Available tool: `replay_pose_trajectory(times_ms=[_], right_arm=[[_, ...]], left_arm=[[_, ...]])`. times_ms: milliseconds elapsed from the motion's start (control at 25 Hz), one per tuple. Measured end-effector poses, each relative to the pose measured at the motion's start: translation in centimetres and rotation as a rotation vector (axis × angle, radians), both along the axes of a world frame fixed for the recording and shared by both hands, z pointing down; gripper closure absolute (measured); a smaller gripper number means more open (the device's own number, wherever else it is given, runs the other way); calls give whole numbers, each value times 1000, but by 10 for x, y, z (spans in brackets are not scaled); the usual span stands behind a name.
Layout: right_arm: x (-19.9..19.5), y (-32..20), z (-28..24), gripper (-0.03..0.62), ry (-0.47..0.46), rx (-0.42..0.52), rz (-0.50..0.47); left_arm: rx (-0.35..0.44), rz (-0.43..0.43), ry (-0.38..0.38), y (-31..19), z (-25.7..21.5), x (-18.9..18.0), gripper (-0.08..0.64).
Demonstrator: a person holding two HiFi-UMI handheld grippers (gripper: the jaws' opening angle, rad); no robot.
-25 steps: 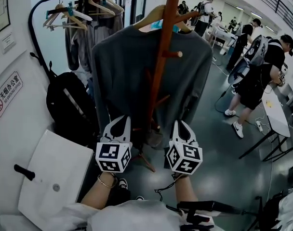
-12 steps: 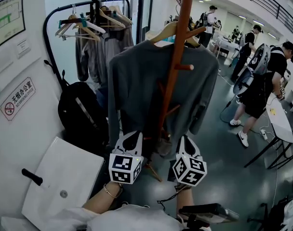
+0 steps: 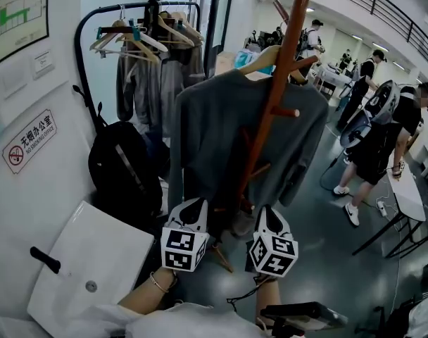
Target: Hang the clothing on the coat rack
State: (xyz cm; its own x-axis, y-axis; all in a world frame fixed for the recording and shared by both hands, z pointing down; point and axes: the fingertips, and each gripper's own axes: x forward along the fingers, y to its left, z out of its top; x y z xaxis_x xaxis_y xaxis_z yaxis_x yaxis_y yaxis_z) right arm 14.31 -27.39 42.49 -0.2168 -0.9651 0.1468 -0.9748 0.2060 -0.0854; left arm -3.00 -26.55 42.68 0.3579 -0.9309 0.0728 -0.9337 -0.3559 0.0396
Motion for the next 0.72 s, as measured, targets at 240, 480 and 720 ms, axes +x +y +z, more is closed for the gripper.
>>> replay_pose_trajectory(times_ms=[240, 480, 720], right_arm=[[0, -4, 0, 571, 21, -4, -5], [7, -6, 0, 571, 25, -7, 6], [12, -5, 2, 571, 26, -15, 8]], left_arm=[[-9, -3, 9, -6, 3, -1, 551], [-7, 8, 17, -8, 4, 8, 551], [-10, 13, 11, -7, 7, 16, 551]])
